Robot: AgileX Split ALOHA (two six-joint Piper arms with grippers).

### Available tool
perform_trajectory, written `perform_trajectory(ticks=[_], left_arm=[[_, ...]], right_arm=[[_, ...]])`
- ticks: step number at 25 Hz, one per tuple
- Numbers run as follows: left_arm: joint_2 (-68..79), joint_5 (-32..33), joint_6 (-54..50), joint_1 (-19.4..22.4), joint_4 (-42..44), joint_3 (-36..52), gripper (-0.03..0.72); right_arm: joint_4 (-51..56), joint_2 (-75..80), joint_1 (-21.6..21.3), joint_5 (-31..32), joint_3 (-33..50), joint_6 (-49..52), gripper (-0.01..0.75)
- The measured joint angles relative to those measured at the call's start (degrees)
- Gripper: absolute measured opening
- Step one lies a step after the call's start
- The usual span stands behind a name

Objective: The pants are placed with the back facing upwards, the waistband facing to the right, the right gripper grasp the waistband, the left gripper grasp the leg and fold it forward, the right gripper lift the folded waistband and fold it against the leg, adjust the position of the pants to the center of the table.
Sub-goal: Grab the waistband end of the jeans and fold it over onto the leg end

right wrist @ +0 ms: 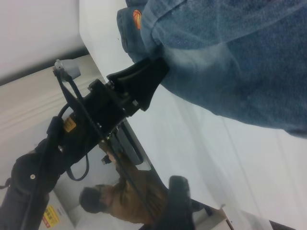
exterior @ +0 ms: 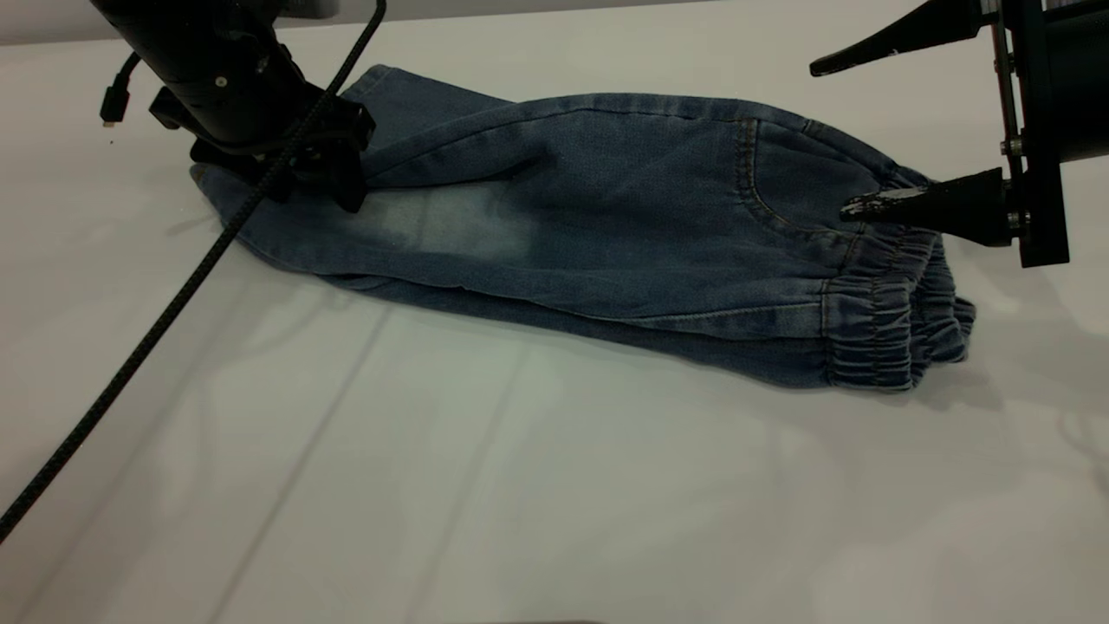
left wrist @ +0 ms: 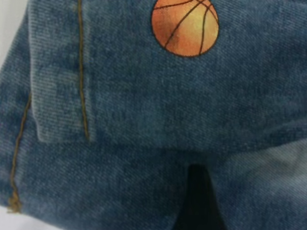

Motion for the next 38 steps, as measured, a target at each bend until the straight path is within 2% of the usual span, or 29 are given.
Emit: perform_trajectory(ticks=[9, 15, 18, 20, 26, 29, 38], left_arm=[[1.54, -10.11, -0.15, 0.00, -0.11, 0.00, 0.496], [1.55, -27.16, -0.15, -0.38, -0.11, 0.00, 0.496], [1.47, -33.01, -0.10, -1.09, -0.11, 0.00, 0.496], [0.94, -31.66, -0.10, -1.92, -0.11, 0.00, 0.496], [-0.97, -11.54, -0.39, -3.58, -0.25, 0.00, 0.488], [-0.76, -5.99, -2.39, -3.64, -0.30, 0.00, 0.488], [4.41, -12.74, -2.88, -3.64, -0.20, 0.00, 0.488]], right_arm=[[-1.85, 0.00, 0.00, 0.00, 0.00, -0.64, 0.554], [-4.40, 0.00, 0.00, 0.00, 0.00, -1.22, 0.554], [-7.45, 0.00, 0.00, 0.06, 0.00, -1.24, 0.554], [-9.12, 0.00, 0.00, 0.34, 0.00, -1.24, 0.554], [-8.25, 0.00, 0.00, 0.42, 0.00, -1.29, 0.554], [-7.98, 0.00, 0.00, 0.42, 0.00, -1.47, 0.554], [-7.93, 0.00, 0.00, 0.42, 0.00, -1.65, 0.554]])
